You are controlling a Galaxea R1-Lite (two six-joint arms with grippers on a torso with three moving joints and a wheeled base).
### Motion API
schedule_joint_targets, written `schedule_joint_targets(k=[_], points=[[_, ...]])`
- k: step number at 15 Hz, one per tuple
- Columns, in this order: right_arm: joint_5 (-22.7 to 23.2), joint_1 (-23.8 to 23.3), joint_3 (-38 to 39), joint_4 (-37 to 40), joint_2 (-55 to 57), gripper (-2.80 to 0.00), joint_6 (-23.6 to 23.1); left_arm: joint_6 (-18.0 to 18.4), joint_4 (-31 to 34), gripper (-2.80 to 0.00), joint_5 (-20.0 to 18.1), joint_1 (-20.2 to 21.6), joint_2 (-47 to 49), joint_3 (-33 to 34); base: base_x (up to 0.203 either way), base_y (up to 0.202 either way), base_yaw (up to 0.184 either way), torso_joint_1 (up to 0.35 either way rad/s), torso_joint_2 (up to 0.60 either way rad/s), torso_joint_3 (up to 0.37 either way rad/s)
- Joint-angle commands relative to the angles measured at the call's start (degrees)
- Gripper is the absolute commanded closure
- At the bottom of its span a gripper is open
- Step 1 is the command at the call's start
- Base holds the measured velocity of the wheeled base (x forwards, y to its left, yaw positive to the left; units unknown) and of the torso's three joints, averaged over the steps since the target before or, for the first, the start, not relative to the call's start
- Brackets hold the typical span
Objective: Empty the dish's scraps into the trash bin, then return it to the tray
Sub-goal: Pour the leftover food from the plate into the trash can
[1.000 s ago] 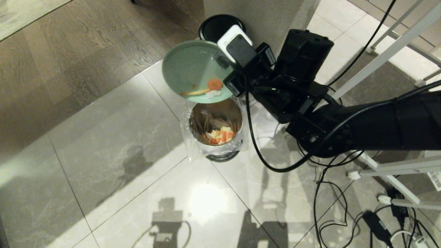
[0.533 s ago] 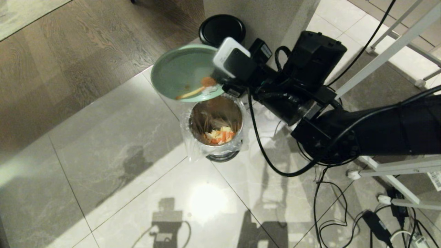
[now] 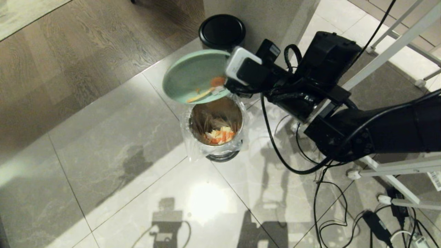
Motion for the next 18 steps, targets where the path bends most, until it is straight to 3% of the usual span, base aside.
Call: schedule_joint_targets(k=[1, 14, 18], points=[[1.45, -1.33, 0.3, -0.34, -0.69, 0.0, -1.32, -0.05, -0.04, 0.0, 0.03, 0.05, 0.06, 0.0, 0.0, 0.0, 0.0, 0.0, 0.0, 0.0], [15.99, -3.07, -1.81, -3.75, 1.45, 0.0, -8.88, -0.05, -0.04, 0.0, 0.03, -0.02, 0.06, 0.0, 0.0, 0.0, 0.0, 0.0, 0.0, 0.0], [17.8, -3.88, -2.36, -3.77, 1.38, 0.0, -9.95, -0.05, -0.04, 0.0, 0.03, 0.05, 0.06, 0.0, 0.0, 0.0, 0.0, 0.0, 0.0, 0.0]])
